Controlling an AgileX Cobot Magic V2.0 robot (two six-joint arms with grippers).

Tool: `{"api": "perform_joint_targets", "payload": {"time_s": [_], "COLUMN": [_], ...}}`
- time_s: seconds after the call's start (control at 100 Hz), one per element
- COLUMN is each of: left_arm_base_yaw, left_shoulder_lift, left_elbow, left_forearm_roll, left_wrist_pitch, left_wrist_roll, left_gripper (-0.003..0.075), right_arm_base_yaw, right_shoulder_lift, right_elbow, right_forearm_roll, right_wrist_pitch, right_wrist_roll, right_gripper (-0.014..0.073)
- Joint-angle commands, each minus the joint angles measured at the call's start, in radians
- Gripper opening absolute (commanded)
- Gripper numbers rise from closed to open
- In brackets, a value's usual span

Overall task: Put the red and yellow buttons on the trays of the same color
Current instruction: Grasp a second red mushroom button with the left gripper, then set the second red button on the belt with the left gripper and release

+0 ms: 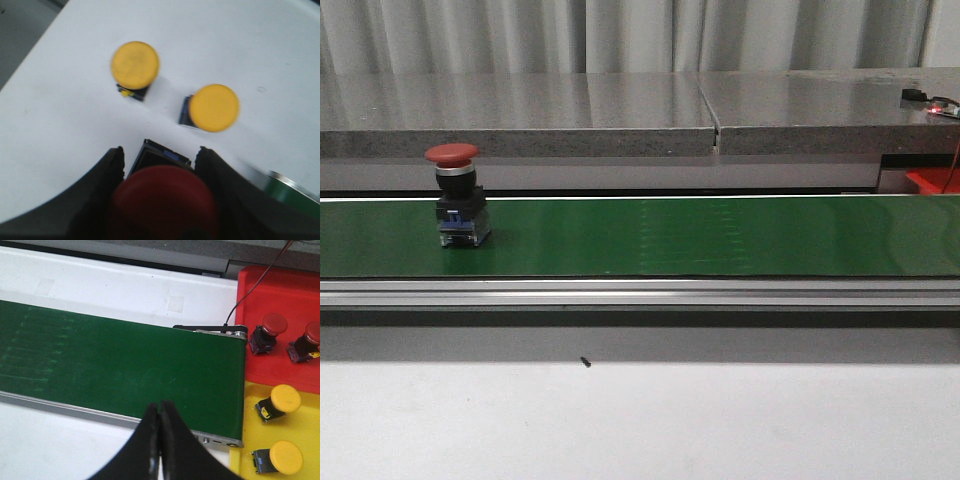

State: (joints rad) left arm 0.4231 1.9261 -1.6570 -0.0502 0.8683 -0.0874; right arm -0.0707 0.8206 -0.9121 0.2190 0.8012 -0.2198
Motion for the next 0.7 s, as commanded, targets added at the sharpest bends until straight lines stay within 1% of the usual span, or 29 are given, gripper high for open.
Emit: {"api": "perform_joint_targets", "payload": {"time_s": [0.0, 0.21, 0.38, 0.69], "left_arm_base_yaw": [-0.035, -0.117, -0.176, -0.254], "left_shoulder_lift": [-0.110, -0.233, -0.308, -0.318], "left_elbow": [0.011, 0.135, 0.250, 0.366], "left_forearm_roll": [-0.032, -0.032, -0.032, -0.032], "left_wrist_pitch": [-0.025, -0.027, -0.077, -0.115], "left_wrist_roll": [0.014, 0.014, 0.014, 0.014], "left_gripper": [0.0069, 0.0069, 0.0069, 0.0069], "right_arm_base_yaw": [0.002, 0.002, 0.002, 0.002], "right_shoulder_lift": [-0.007, -0.007, -0.007, -0.007], "right_elbow": [-0.026, -0.026, -0.026, -0.026], "right_forearm_roll": [0.002, 0.002, 0.002, 0.002], "right_wrist_pitch": [-0.054, -0.055, -0.055, -0.054], "right_wrist_roll": [-0.009, -0.009, -0.009, -0.009], "right_gripper": [-0.0068, -0.0068, -0.0068, -0.0068]}}
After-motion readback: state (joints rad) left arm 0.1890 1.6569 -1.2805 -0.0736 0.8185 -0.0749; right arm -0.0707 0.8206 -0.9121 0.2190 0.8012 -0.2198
